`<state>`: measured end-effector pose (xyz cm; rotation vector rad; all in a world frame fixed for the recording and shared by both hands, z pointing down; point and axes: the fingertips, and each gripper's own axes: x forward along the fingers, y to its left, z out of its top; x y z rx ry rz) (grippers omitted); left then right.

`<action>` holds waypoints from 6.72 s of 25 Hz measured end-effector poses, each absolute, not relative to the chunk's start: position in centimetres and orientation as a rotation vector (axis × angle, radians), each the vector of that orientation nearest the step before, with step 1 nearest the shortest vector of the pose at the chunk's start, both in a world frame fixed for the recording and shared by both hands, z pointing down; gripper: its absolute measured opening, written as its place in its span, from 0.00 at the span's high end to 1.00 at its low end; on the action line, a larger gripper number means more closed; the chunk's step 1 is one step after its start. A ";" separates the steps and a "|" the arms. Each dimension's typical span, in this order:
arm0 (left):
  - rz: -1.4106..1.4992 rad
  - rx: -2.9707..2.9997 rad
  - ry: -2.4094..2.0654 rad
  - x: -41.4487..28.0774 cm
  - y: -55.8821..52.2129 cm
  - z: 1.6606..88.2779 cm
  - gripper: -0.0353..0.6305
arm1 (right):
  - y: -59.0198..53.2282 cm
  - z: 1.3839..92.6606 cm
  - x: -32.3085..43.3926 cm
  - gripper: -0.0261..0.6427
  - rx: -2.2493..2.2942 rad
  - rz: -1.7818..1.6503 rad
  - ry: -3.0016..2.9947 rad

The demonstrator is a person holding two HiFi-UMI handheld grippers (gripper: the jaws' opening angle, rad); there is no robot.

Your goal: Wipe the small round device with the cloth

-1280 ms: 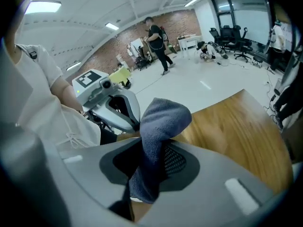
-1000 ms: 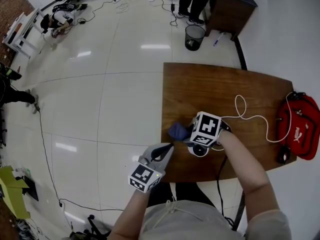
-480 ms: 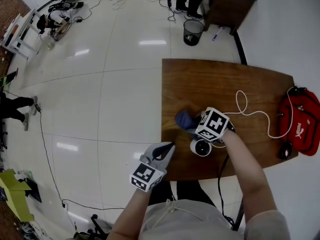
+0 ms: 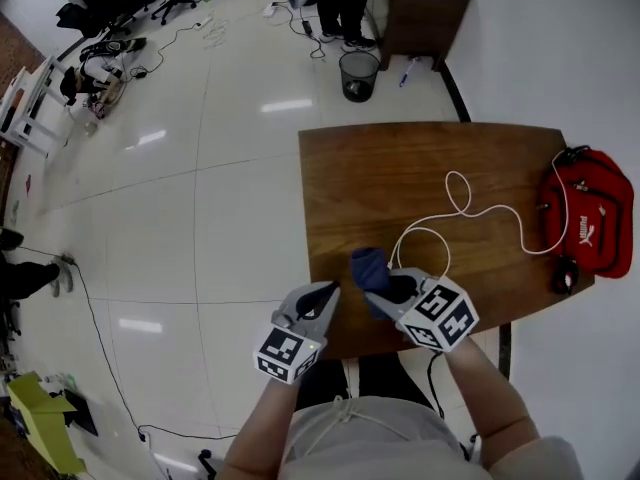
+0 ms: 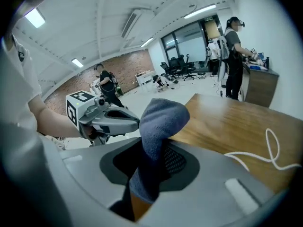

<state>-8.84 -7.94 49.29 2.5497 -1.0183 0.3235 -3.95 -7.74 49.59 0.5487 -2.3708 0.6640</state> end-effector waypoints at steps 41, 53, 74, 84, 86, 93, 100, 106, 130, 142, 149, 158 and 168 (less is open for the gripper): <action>0.361 2.572 -0.887 -3.4 -5.5 51.2 0.94 | -1.4 55.9 1.8 0.81 0.842 0.783 -2.403; 0.380 2.499 -0.920 -2.2 -4.7 54.0 0.94 | -0.1 61.2 3.9 0.81 0.771 0.931 -2.242; 0.375 2.467 -1.062 -4.2 -4.6 53.0 0.94 | -8.7 50.6 -4.5 0.81 0.546 0.424 -2.418; 0.369 2.479 -1.031 -4.2 -5.8 53.0 0.94 | -14.1 50.8 0.0 0.80 0.723 0.595 -2.384; 0.368 2.484 -1.026 -4.1 -6.1 53.0 0.94 | -14.5 50.9 0.9 0.80 0.766 0.637 -2.387; 0.357 2.504 -1.003 -3.4 -6.6 52.7 0.94 | -14.6 50.2 4.0 0.80 0.864 0.662 -2.388; 0.363 2.501 -1.029 -3.5 -6.6 52.6 0.94 | -10.8 46.4 1.4 0.80 0.716 0.814 -2.571; 0.355 2.496 -1.018 -3.0 -6.0 53.2 0.94 | -9.6 49.9 3.1 0.80 0.775 0.856 -2.475; 0.453 2.586 -0.924 3.7 -6.3 57.1 0.30 | -7.1 54.8 10.3 0.80 0.919 1.183 -2.369; 0.572 2.658 -0.992 5.6 -10.3 59.1 0.25 | -8.8 56.4 11.4 0.80 0.975 1.097 -2.395; 0.621 2.650 -1.003 5.7 -10.4 59.7 0.38 | -8.6 56.5 12.3 0.80 0.972 1.105 -2.392; 0.447 2.810 -0.849 8.0 -9.2 48.9 0.38 | -6.0 56.4 12.6 0.80 0.915 1.064 -2.314; 0.341 2.876 -0.780 10.3 -9.3 40.5 0.38 | -6.8 48.0 8.9 0.80 0.793 0.728 -2.595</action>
